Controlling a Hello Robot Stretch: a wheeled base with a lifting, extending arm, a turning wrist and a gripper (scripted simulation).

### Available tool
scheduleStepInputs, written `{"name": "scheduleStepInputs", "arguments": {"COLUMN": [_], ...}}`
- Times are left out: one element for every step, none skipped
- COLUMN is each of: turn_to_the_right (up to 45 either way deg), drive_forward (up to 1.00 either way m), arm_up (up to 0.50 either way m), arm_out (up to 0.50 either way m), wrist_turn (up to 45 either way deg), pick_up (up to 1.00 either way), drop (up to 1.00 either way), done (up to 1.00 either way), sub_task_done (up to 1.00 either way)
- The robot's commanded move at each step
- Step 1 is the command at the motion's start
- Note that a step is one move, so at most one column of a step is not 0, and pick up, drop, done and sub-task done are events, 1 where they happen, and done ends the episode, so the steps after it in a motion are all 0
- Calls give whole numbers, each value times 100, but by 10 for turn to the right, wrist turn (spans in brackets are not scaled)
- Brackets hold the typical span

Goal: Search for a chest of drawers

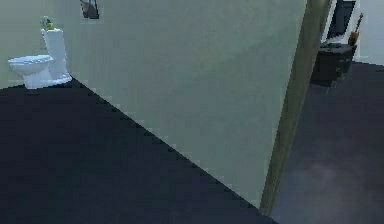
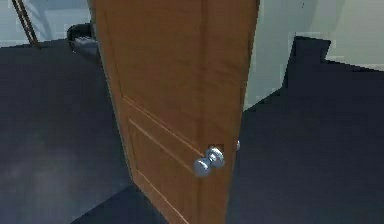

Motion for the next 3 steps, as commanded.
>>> {"name": "scheduleStepInputs", "arguments": {"turn_to_the_right": [420, 0, 30], "drive_forward": [0, 100, 0], "arm_up": [0, 0, 0], "arm_out": [0, 0, 0], "wrist_turn": [0, 0, 0], "pick_up": [0, 0, 0], "drop": [0, 0, 0], "done": [0, 0, 0], "sub_task_done": [0, 0, 0]}}
